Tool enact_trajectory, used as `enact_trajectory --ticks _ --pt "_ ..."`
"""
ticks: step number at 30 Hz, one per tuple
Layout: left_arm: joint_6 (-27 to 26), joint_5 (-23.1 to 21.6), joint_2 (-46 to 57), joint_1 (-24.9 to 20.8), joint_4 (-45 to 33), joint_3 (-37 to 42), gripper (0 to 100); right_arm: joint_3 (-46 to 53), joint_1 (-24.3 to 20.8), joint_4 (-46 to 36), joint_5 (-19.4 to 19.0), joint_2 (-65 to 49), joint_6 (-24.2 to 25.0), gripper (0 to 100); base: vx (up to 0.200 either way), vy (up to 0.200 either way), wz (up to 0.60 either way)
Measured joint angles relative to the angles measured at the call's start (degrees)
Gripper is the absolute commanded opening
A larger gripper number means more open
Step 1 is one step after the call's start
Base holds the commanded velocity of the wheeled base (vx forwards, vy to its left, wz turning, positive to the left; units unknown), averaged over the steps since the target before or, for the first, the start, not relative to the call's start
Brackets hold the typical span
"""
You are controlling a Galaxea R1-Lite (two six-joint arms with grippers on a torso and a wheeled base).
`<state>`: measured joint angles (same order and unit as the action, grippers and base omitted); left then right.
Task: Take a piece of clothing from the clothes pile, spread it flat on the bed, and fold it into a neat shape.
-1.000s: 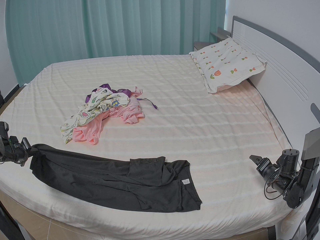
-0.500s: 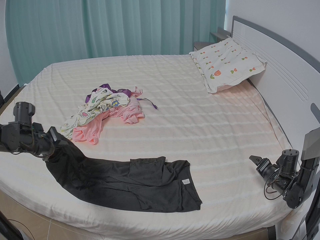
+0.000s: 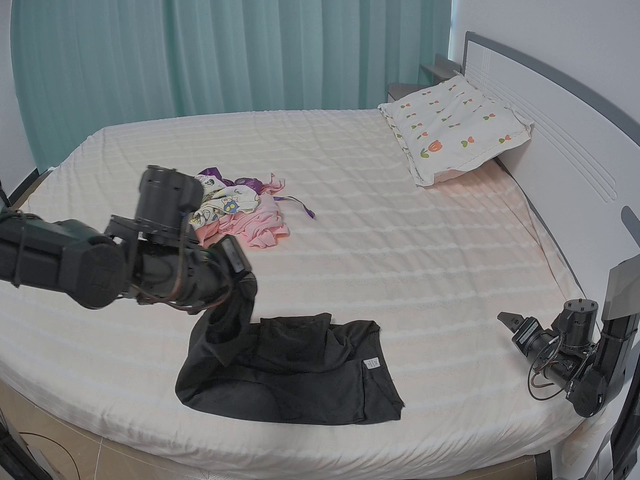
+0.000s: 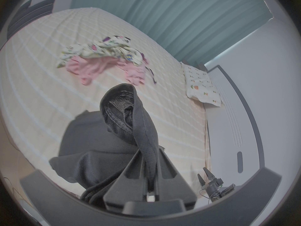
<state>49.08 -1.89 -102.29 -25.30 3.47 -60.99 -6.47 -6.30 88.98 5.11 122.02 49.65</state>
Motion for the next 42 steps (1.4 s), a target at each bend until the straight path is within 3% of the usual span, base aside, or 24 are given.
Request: enact_trajectory --ticks 5,9,30,31,42 --pt "2.56 1.96 -6.91 -7.45 -0.52 -6.49 0 0.0 0.0 0.0 -0.1 0.06 0.0 100 0.0 0.0 0.0" --pt "3.72 2.4 -11.15 -10.78 -0.69 -9.96 0 0.0 0.0 -0.02 -0.1 0.12 0.0 100 0.0 0.0 0.0" --pt "5.8 -0.24 -17.41 -16.41 -0.66 -12.79 0 0.04 -0.26 0.0 -0.11 0.34 -0.09 100 0.0 0.0 0.0" --pt "6.31 -0.65 -17.42 -16.43 -0.66 -12.79 100 0.04 -0.3 0.0 -0.11 0.39 -0.11 100 0.0 0.0 0.0" --pt "8.25 -2.9 -17.23 -16.52 -0.28 -11.95 100 0.09 -0.41 0.0 -0.11 0.89 -0.17 100 0.0 0.0 0.0"
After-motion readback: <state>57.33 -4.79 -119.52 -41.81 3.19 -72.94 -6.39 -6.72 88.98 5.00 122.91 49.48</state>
